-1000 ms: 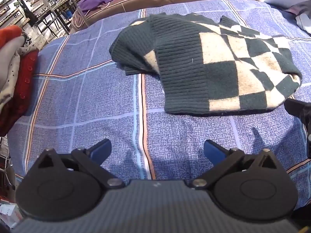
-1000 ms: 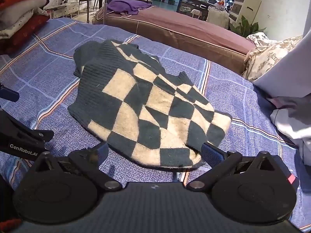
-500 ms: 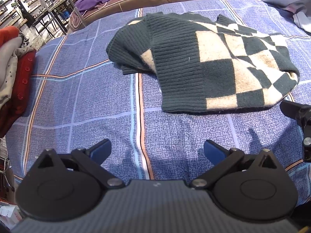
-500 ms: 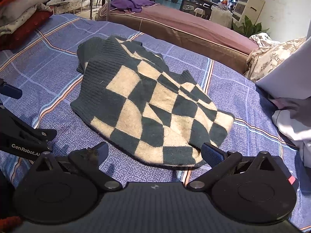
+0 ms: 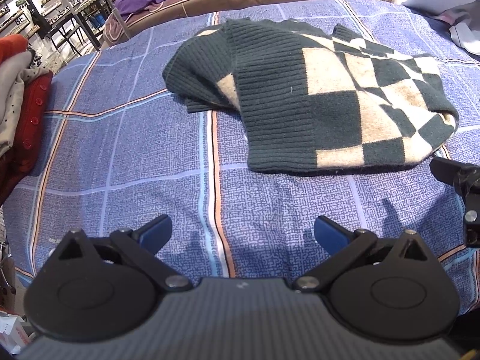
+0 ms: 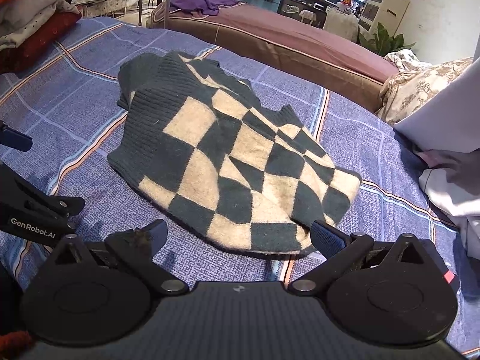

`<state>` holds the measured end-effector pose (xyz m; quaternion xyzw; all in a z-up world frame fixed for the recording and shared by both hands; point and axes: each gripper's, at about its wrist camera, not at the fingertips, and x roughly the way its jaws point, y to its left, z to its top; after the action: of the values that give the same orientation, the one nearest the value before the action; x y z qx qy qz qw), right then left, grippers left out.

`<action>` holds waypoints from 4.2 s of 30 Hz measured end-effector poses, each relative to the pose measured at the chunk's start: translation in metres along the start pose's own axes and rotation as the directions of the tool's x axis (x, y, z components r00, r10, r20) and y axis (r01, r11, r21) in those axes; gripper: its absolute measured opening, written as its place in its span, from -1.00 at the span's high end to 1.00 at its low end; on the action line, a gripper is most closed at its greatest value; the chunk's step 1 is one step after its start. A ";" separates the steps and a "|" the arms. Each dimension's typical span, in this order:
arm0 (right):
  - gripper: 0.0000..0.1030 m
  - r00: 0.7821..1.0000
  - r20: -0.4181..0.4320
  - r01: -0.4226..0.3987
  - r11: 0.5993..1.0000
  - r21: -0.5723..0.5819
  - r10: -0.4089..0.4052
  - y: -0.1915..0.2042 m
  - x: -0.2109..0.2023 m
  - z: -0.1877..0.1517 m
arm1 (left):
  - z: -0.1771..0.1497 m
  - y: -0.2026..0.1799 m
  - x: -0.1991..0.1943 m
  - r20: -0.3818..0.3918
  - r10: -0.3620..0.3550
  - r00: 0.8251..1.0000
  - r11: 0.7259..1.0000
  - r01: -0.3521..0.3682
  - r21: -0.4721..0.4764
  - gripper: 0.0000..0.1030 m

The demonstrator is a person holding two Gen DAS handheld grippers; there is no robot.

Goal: Fold small clothes

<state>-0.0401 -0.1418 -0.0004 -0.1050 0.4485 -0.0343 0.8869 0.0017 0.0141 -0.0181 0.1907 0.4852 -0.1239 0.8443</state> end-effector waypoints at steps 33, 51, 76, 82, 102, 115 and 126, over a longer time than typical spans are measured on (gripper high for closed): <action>-1.00 1.000 -0.010 0.001 1.000 0.003 -0.001 0.000 0.001 -0.005 | -0.005 0.000 0.003 -0.009 -0.015 1.000 1.000 0.015 0.003 -1.00; -1.00 1.000 -0.027 -0.007 1.000 0.002 0.008 0.001 0.006 -0.007 | -0.006 -0.002 0.009 -0.023 -0.018 1.000 1.000 0.018 0.010 -1.00; -1.00 0.985 0.168 -0.066 0.990 0.127 0.044 -0.011 0.001 -0.013 | -0.016 0.008 0.019 0.082 -0.118 0.990 0.993 0.117 0.013 -1.00; -1.00 0.976 0.199 -0.131 0.968 0.216 0.087 -0.015 0.012 -0.021 | -0.032 0.041 0.023 0.119 -0.096 0.988 0.994 0.102 -0.046 -1.00; 0.53 0.953 0.224 -0.195 0.979 -0.057 0.203 0.031 0.079 0.022 | -0.054 0.074 0.032 0.020 0.033 0.999 0.997 -0.031 -0.074 -1.00; 0.75 0.928 -0.071 -0.369 0.928 -0.061 0.365 -0.022 -0.047 -0.111 | -0.026 0.074 0.009 0.172 -0.082 0.982 0.983 0.108 -0.148 -1.00; -0.60 0.974 0.043 -0.227 0.965 0.131 0.223 -0.044 -0.051 -0.126 | 0.006 0.051 0.044 0.250 0.013 0.968 1.000 -0.019 0.021 -1.00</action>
<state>-0.1697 -0.1962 -0.0234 0.0063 0.4419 0.0377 0.8962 0.0485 0.0560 -0.0435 0.1873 0.3719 -0.1459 0.8974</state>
